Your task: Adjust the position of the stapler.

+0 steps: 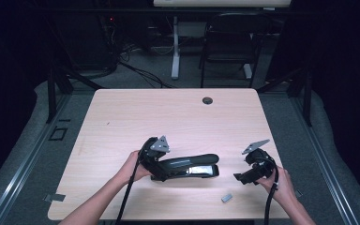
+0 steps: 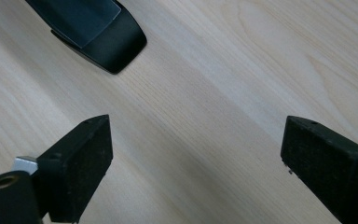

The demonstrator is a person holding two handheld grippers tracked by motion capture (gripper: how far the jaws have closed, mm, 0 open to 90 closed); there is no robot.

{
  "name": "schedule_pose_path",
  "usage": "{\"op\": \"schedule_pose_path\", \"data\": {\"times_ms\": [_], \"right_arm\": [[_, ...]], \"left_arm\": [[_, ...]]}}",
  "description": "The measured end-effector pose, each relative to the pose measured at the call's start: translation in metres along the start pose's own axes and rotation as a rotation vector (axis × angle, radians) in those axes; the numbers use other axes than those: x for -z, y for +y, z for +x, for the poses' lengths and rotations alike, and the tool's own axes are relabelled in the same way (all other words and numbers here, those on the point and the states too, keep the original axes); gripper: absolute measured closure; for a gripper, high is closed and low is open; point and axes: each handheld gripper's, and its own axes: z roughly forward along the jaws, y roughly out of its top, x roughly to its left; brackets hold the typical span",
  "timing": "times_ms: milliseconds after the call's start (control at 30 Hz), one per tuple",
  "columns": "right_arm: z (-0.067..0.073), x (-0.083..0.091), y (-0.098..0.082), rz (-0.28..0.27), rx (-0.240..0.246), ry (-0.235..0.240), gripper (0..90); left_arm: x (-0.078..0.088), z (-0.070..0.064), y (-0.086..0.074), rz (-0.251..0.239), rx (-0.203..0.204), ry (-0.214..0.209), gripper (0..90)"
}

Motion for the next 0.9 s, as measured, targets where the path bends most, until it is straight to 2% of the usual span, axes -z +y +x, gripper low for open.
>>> {"op": "schedule_pose_path", "data": {"times_ms": [133,233,300,467,500,567,700,800,900], "right_arm": [[0.001,-0.001,0.0,-0.007,-0.01,0.008,7.8],[0.001,0.0,0.001,-0.001,0.001,0.011,7.1],[0.002,-0.002,0.002,-0.009,-0.012,0.027,5.8],[0.003,-0.002,0.003,-0.014,-0.009,0.039,5.0],[0.004,-0.002,0.003,-0.028,-0.02,0.048,5.0],[0.005,-0.002,0.003,-0.031,-0.02,0.047,5.0],[0.009,-0.001,0.006,-0.03,-0.005,0.051,5.4],[0.011,-0.003,0.006,-0.046,-0.018,0.065,6.3],[0.015,-0.003,0.007,-0.057,0.003,0.069,9.1]], "left_arm": [[0.004,-0.002,-0.001,-0.015,0.029,0.013,0.0],[0.008,-0.005,0.0,-0.031,0.045,0.032,0.0],[0.013,-0.01,0.001,-0.051,0.061,0.053,0.0],[0.016,-0.016,0.004,-0.065,0.075,0.082,0.0],[0.017,-0.019,0.005,-0.069,0.08,0.111,0.0],[0.018,-0.02,0.006,-0.067,0.084,0.105,0.0],[0.021,-0.03,0.006,-0.085,0.126,0.138,0.0],[0.023,-0.036,0.007,-0.093,0.143,0.153,0.0],[0.024,-0.042,0.008,-0.101,0.165,0.166,0.0]]}}
